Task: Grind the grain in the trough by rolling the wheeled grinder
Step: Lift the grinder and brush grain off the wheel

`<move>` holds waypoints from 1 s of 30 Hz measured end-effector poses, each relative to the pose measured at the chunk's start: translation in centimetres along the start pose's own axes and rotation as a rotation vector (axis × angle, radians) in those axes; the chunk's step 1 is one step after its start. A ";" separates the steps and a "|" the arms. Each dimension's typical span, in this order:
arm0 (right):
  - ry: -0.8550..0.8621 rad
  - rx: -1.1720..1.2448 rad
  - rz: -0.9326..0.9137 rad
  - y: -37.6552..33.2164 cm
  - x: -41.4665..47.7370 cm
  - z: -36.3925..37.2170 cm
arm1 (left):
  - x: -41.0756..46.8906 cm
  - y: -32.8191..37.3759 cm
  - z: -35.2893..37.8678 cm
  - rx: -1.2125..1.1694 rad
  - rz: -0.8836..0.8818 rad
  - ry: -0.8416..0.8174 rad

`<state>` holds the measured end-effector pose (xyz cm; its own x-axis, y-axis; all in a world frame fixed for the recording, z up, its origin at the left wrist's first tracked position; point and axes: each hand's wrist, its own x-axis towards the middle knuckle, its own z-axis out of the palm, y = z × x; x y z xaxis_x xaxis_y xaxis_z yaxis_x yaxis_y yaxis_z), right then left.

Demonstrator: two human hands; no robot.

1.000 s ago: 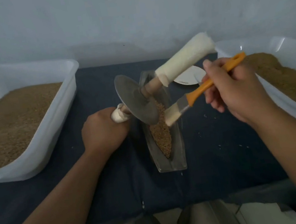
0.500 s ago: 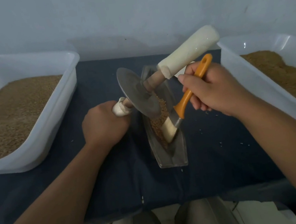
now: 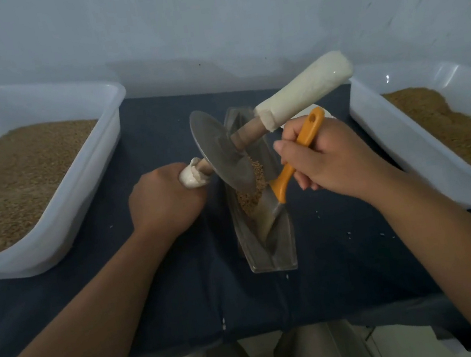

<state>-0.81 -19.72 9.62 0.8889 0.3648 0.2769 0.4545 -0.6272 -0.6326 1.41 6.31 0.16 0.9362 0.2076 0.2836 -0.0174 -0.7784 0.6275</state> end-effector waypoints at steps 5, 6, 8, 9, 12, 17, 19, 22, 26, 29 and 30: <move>0.110 0.048 -0.050 0.2 -0.3 -0.3 | -0.1 0.1 -0.2 -0.009 0.006 0.009; 0.101 0.096 -0.051 0.2 -0.4 -0.4 | -0.1 0.1 -0.2 -0.010 0.003 0.010; 0.048 0.126 -0.050 0.4 -0.6 -0.3 | -0.1 0.1 -0.2 -0.013 -0.003 0.010; 0.033 0.100 -0.051 0.6 -0.6 -0.1 | -0.1 0.1 -0.2 -0.013 -0.006 0.007; 0.082 -0.009 -0.062 1.1 -0.5 0.3 | 0.0 0.1 -0.2 -0.017 -0.005 0.000; 0.087 0.150 -0.074 1.3 -0.9 -0.1 | -0.1 0.3 -0.4 -0.005 0.000 -0.017; 0.071 0.091 -0.093 1.4 -1.0 0.2 | -0.1 0.3 -0.4 0.000 -0.001 -0.018; 0.154 0.051 -0.087 1.8 -1.5 0.2 | -0.1 0.1 -0.2 -0.009 0.004 -0.017; 0.337 0.222 -0.059 2.0 -3.1 -0.8 | -0.1 0.0 -0.2 -0.010 -0.002 -0.015; 0.389 0.289 -0.018 2.4 -4.3 -0.8 | -0.1 0.2 -0.2 -0.012 -0.011 -0.013; 0.368 0.288 0.003 2.7 -4.8 -0.6 | -0.1 0.2 -0.2 -0.008 -0.009 -0.013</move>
<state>-3.80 -23.56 6.99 0.8752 0.0620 0.4798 0.4635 -0.3923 -0.7945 1.28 6.27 0.43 0.9407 0.2071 0.2687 -0.0116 -0.7720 0.6355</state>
